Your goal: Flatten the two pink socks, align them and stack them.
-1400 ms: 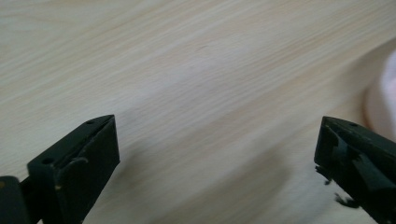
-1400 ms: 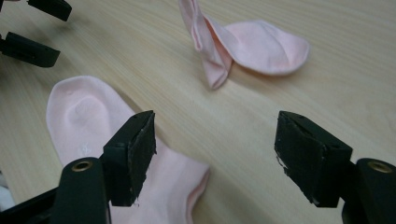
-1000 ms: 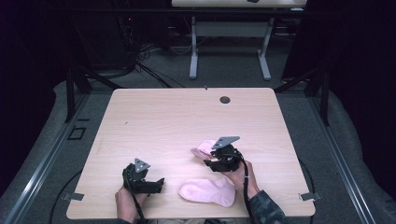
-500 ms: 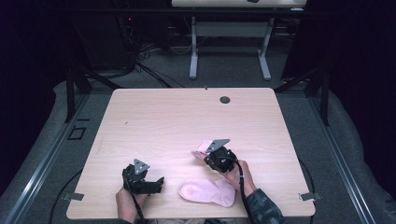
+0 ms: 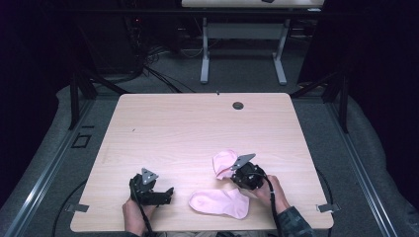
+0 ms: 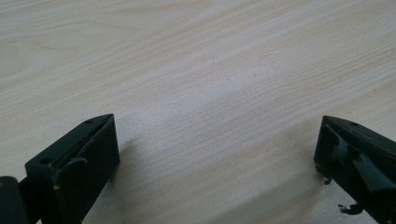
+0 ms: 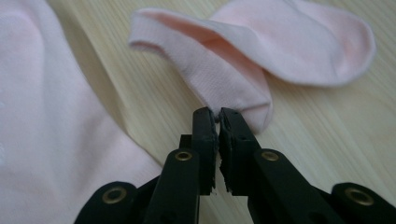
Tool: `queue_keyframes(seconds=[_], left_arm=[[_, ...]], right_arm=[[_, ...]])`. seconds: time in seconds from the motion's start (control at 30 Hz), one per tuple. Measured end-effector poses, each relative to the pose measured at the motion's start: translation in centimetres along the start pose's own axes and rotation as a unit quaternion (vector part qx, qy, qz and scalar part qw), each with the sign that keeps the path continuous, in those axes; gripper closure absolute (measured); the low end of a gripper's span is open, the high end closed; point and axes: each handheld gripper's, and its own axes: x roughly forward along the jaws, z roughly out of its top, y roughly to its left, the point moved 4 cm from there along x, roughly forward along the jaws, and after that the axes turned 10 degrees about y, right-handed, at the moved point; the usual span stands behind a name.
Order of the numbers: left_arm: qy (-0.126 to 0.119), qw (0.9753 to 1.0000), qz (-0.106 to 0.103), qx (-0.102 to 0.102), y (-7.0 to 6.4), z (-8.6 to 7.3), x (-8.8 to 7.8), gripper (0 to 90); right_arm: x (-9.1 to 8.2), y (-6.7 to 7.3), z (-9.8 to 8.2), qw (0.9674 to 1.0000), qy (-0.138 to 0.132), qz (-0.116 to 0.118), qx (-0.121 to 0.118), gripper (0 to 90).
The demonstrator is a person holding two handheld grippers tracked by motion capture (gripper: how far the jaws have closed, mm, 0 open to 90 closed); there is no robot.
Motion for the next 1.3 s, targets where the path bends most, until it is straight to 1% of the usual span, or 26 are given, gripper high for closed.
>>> queue_keyframes(seconds=[0.07, 0.1, 0.17, 0.23, 0.27, 0.3, 0.33, 0.4, 0.43, 0.5, 0.53, 0.57, 0.6, 0.67, 0.7, 0.77, 0.87, 0.93, 0.97, 1.0, 1.03, 1.1, 1.13, 1.2, 1.27, 1.3], left_arm=[[0.002, 1.0, 0.0, -0.002, 0.0, 0.0, 0.0, 0.0], [0.012, 0.9999, 0.004, -0.002, 0.0, 0.2, 0.0, 0.3], [0.017, 0.9998, 0.004, -0.001, 0.0, 0.4, -0.1, 0.7], [0.017, 0.9998, -0.006, 0.006, -0.2, 1.5, -0.5, 0.7], [0.017, 0.9998, -0.006, 0.006, -0.2, 1.5, -0.5, 0.8], [0.013, 0.9997, -0.013, 0.014, -0.6, 2.7, -0.8, 1.0], [0.013, 0.9997, -0.013, 0.014, -0.6, 2.7, -0.8, 1.8], [0.013, 0.9994, -0.021, 0.024, -1.0, 4.1, -1.1, 3.4], [0.01, 0.9993, -0.027, 0.026, -1.2, 4.8, -1.2, 6.6], [0.007, 0.9987, -0.038, 0.035, -1.8, 6.4, -1.3, 9.9], [0.003, 0.9978, -0.044, 0.049, -2.4, 8.1, -1.3, 12.5], [0.003, 0.9973, -0.045, 0.057, -2.8, 9.0, -1.1, 15.2], [0.003, 0.9973, -0.045, 0.057, -2.8, 9.0, -1.1, 15.8], [0.007, 0.9962, -0.054, 0.068, -3.6, 10.7, -0.7, 17.6], [0.012, 0.9954, -0.059, 0.074, -3.9, 11.5, -0.4, 23.0], [0.021, 0.9932, -0.074, 0.087, -4.8, 12.9, 0.5, 24.5], [0.044, 0.9893, -0.1, 0.097, -6.1, 14.6, 2.5, 32.4], [0.065, 0.9838, -0.123, 0.113, -7.0, 15.4, 3.9, 37.6], [0.078, 0.9813, -0.121, 0.127, -7.9, 16.0, 5.2, 40.7], [0.078, 0.9813, -0.121, 0.127, -7.9, 16.0, 5.2, 44.4], [0.084, 0.9785, -0.128, 0.138, -8.3, 16.2, 5.8, 44.4], [0.096, 0.9755, -0.129, 0.15, -9.0, 16.5, 6.7, 51.1], [0.096, 0.9737, -0.135, 0.156, -9.3, 16.6, 7.1, 51.1], [0.102, 0.9718, -0.133, 0.166, -9.9, 16.7, 7.8, 54.5], [0.108, 0.9685, -0.137, 0.178, -10.2, 16.7, 8.1, 61.0], [0.11, 0.9679, -0.136, 0.181, -10.3, 16.7, 8.3, 67.3]], right_arm=[[-0.2, -0.7, -0.7, 0.9999, 0.001, -0.007, 0.014, 80.8], [-0.6, -1.3, -1.4, 0.9996, 0.006, -0.009, 0.026, 77.9], [-0.7, -1.6, -1.6, 0.9993, 0.003, -0.012, 0.034, 76.1], [-1.5, -2.3, -1.8, 0.9968, -0.027, 0.0, 0.075, 69.0], [-1.5, -2.3, -1.8, 0.9968, -0.027, 0.0, 0.075, 69.0], [-2.0, -2.3, -1.7, 0.9949, -0.042, 0.005, 0.091, 65.0], [-2.0, -2.3, -1.7, 0.9949, -0.042, 0.005, 0.091, 65.0], [-2.2, -1.9, -1.2, 0.9941, -0.06, 0.014, 0.09, 62.3], [-2.1, -1.3, -0.7, 0.9952, -0.062, 0.014, 0.074, 58.9], [-1.8, -0.7, -0.1, 0.9961, -0.063, 0.017, 0.06, 56.1], [-1.5, -0.4, 0.2, 0.9967, -0.059, 0.013, 0.054, 54.9], [-1.3, -0.3, 0.5, 0.9972, -0.053, 0.012, 0.05, 55.1], [-1.3, -0.3, 0.5, 0.9972, -0.053, 0.012, 0.05, 55.1], [-0.6, -0.2, 0.8, 0.9979, -0.043, 0.014, 0.045, 55.7], [-0.1, -0.3, 1.0, 0.9983, -0.037, 0.016, 0.042, 59.2], [0.1, -0.3, 1.0, 0.9984, -0.037, 0.015, 0.039, 61.8], [0.5, -0.3, 1.0, 0.9984, -0.035, 0.019, 0.039, 67.6], [0.6, -0.3, 1.0, 0.9986, -0.033, 0.022, 0.036, 71.5], [0.8, -0.3, 1.0, 0.9987, -0.03, 0.023, 0.033, 75.0], [0.8, -0.3, 1.0, 0.9987, -0.03, 0.023, 0.033, 75.0], [0.9, -0.3, 1.0, 0.9989, -0.028, 0.021, 0.033, 76.5], [1.0, -0.4, 0.9, 0.999, -0.024, 0.019, 0.031, 80.1], [1.0, -0.4, 0.9, 0.999, -0.024, 0.019, 0.031, 80.1], [1.0, -0.4, 0.9, 0.999, -0.023, 0.019, 0.032, 81.0], [1.1, -0.4, 0.9, 0.9988, -0.029, 0.022, 0.034, 81.7], [1.1, -0.5, 0.9, 0.9986, -0.029, 0.023, 0.037, 81.9]])
